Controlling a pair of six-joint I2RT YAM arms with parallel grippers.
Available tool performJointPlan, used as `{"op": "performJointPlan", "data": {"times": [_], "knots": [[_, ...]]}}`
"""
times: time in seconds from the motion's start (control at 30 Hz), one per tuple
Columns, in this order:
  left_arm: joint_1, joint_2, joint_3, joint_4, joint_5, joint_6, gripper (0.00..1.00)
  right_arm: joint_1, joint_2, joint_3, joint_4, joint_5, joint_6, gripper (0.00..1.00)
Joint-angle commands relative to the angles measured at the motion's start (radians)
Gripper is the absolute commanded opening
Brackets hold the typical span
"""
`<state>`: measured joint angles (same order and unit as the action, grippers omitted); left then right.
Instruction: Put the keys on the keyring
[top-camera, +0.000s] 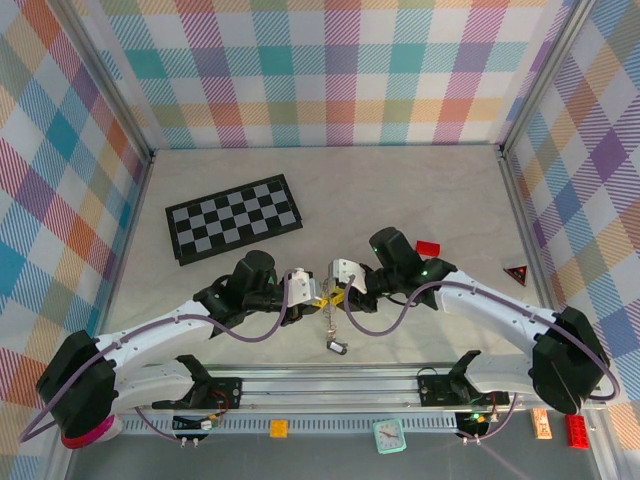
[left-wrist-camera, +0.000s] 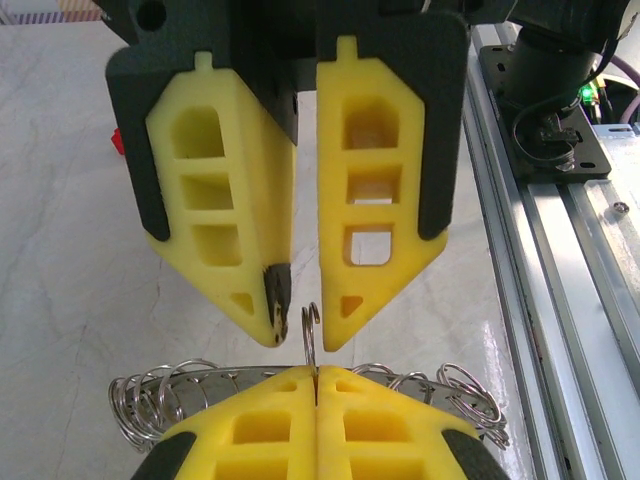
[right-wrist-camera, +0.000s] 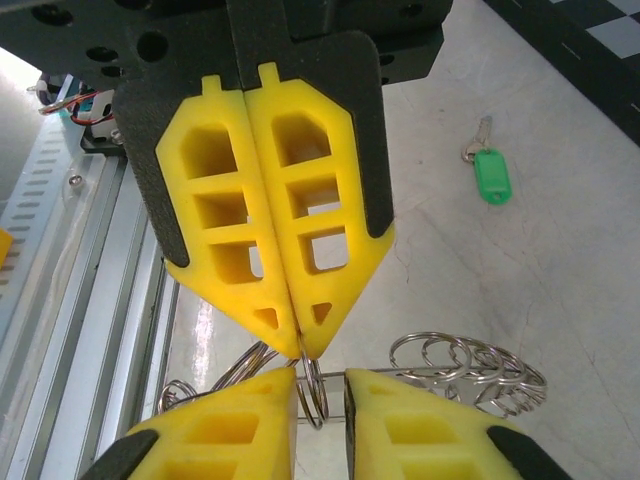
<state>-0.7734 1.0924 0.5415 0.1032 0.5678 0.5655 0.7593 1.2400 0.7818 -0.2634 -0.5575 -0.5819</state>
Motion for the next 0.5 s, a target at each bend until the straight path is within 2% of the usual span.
{"op": "performJointPlan", "data": {"times": [0.0, 0.03, 0.17, 0.2, 0.3, 0.4, 0.47], "knots": [[-0.012, -0.011, 0.043, 0.015, 0.039, -0.001, 0.0, 0.004, 0.012, 0.013, 0.01, -0.028, -0.019, 0.19], [-0.013, -0.012, 0.043, 0.015, 0.04, -0.003, 0.0, 0.005, 0.013, 0.014, 0.008, -0.028, -0.019, 0.18], [-0.013, -0.012, 0.044, 0.01, 0.033, -0.004, 0.0, 0.005, 0.008, 0.016, 0.006, -0.015, -0.025, 0.0], [-0.013, -0.013, 0.043, 0.008, 0.023, -0.007, 0.0, 0.005, 0.003, 0.013, 0.01, -0.014, -0.027, 0.0], [-0.009, -0.026, 0.018, 0.048, -0.027, -0.046, 0.14, 0.005, -0.015, -0.002, 0.026, -0.011, -0.029, 0.0], [0.028, -0.044, -0.063, 0.242, -0.015, -0.163, 0.22, 0.003, -0.036, -0.028, 0.062, -0.026, -0.021, 0.0], [0.05, -0.04, -0.126, 0.383, 0.006, -0.229, 0.23, -0.004, -0.053, -0.05, 0.098, -0.046, -0.008, 0.0]]}}
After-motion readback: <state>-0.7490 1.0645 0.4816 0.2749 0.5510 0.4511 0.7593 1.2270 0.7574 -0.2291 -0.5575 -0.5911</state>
